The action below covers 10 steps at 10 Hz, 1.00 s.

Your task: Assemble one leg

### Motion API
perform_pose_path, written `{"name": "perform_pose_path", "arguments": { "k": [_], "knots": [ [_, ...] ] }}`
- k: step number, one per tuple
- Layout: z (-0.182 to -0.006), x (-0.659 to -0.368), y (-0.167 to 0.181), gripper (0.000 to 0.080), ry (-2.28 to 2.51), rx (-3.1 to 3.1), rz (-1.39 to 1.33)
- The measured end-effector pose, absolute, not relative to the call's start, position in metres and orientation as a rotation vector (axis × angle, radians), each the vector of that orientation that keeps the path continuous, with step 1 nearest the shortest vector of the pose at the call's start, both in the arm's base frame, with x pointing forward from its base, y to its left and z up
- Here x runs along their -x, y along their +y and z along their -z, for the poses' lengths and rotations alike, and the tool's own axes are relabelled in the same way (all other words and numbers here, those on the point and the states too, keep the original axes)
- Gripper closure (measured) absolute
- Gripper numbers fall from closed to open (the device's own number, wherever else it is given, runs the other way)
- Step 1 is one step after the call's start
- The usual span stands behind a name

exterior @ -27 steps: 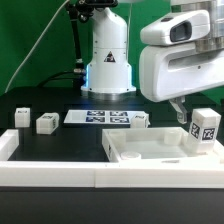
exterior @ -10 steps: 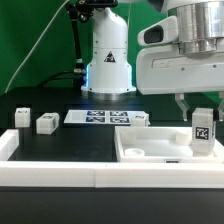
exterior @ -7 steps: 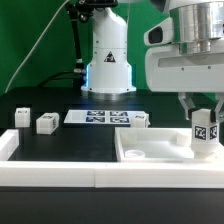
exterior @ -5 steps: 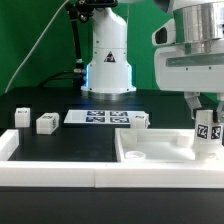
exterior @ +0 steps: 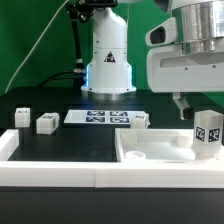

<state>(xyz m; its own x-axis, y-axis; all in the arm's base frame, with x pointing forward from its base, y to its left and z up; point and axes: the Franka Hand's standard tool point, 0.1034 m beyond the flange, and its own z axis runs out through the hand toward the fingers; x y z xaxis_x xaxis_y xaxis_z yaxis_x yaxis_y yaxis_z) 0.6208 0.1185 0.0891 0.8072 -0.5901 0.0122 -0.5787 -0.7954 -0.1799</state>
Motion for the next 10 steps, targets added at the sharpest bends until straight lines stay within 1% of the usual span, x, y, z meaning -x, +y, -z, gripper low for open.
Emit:
{"name": "perform_pose_path", "arguments": {
  "k": [1,4,5,7,8,9,10],
  "knots": [
    [-0.09,-0.624,0.12,0.0159,0.729,2.896,0.125],
    [-0.081,-0.626,0.116,0.0151,0.17,3.042,0.162],
    [-0.081,-0.626,0.116,0.0151,-0.009,3.068,0.18],
    [-0.08,-0.625,0.111,0.0151,-0.079,3.066,0.234],
    [-0.079,-0.624,0.112,0.0273,-0.112,3.067,0.229],
    [-0.08,-0.624,0.112,0.0273,-0.111,3.066,0.231],
    [-0.079,-0.624,0.112,0.0412,-0.112,3.066,0.23]
  ]
}}
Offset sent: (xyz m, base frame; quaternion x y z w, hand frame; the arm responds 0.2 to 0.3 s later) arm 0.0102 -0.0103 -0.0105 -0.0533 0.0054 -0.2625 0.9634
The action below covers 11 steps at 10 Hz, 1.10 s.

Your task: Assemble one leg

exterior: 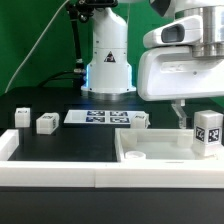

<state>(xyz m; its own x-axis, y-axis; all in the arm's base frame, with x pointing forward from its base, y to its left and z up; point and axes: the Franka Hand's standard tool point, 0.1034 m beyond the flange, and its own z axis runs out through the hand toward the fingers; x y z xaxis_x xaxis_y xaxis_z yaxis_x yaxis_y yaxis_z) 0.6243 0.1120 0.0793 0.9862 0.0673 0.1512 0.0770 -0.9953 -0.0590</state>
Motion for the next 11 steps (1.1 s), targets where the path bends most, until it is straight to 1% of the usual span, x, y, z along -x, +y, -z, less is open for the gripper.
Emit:
{"name": "perform_pose_path", "arguments": {
  "k": [1,3,4,7,9,11],
  "knots": [
    [-0.0792,-0.6242,0.1123,0.0511,-0.102,3.065,0.229],
    [-0.079,-0.6239,0.113,0.051,-0.053,3.062,0.224],
    [-0.0789,-0.6232,0.1152,0.051,0.061,3.052,0.216],
    [-0.0768,-0.6193,0.1172,0.051,0.932,2.913,0.186],
    [-0.0764,-0.6168,0.1196,0.0509,1.315,2.776,0.181],
    [-0.0761,-0.6157,0.119,0.0509,1.741,2.511,0.157]
  ]
}}
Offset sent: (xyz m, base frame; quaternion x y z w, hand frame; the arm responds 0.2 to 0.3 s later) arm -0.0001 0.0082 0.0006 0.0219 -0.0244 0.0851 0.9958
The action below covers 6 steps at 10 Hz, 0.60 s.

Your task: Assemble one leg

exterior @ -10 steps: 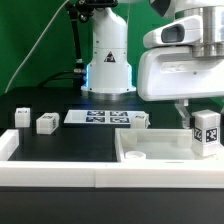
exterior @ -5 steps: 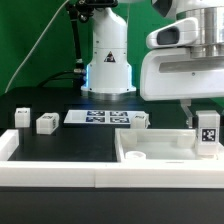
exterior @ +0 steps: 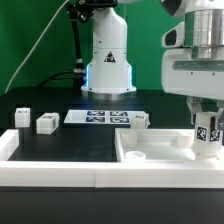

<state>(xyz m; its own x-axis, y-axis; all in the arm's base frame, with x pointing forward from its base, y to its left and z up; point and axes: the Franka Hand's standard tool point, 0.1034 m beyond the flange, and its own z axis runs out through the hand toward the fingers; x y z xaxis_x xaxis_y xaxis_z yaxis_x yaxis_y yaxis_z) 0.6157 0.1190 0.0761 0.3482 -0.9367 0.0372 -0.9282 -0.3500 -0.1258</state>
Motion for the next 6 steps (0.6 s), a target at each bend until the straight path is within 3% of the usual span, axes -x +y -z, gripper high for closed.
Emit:
{"name": "perform_pose_path", "arguments": {
  "k": [5,6],
  "knots": [
    [-0.0758,-0.6176,0.1153,0.0508,1.939,2.294,0.108],
    [-0.0757,-0.6176,0.1155,0.0339,1.846,2.372,0.116]
  ]
}}
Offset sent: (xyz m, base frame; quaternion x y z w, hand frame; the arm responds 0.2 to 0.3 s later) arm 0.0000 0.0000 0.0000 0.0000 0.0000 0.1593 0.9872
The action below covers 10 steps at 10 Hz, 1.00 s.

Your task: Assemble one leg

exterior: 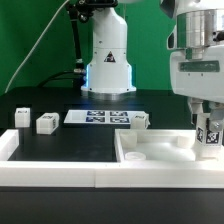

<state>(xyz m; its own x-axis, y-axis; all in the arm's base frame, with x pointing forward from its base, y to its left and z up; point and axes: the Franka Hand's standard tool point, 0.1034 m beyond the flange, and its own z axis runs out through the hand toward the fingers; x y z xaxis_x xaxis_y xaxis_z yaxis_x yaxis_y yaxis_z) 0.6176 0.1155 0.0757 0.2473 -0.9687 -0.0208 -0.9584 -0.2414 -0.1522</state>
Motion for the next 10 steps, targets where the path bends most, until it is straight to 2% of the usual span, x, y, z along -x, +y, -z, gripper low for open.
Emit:
{"name": "perform_pose_path", "arguments": {
  "k": [1,4,7,10],
  "knots": [
    [-0.076,-0.618,0.116,0.0189,1.738,2.457,0.127],
    [-0.081,-0.626,0.117,0.0152,1.202,2.772,0.172],
    [-0.085,-0.631,0.123,0.015,0.596,3.046,0.23],
    [-0.08,-0.626,0.125,0.015,0.284,3.113,0.236]
  ]
}}
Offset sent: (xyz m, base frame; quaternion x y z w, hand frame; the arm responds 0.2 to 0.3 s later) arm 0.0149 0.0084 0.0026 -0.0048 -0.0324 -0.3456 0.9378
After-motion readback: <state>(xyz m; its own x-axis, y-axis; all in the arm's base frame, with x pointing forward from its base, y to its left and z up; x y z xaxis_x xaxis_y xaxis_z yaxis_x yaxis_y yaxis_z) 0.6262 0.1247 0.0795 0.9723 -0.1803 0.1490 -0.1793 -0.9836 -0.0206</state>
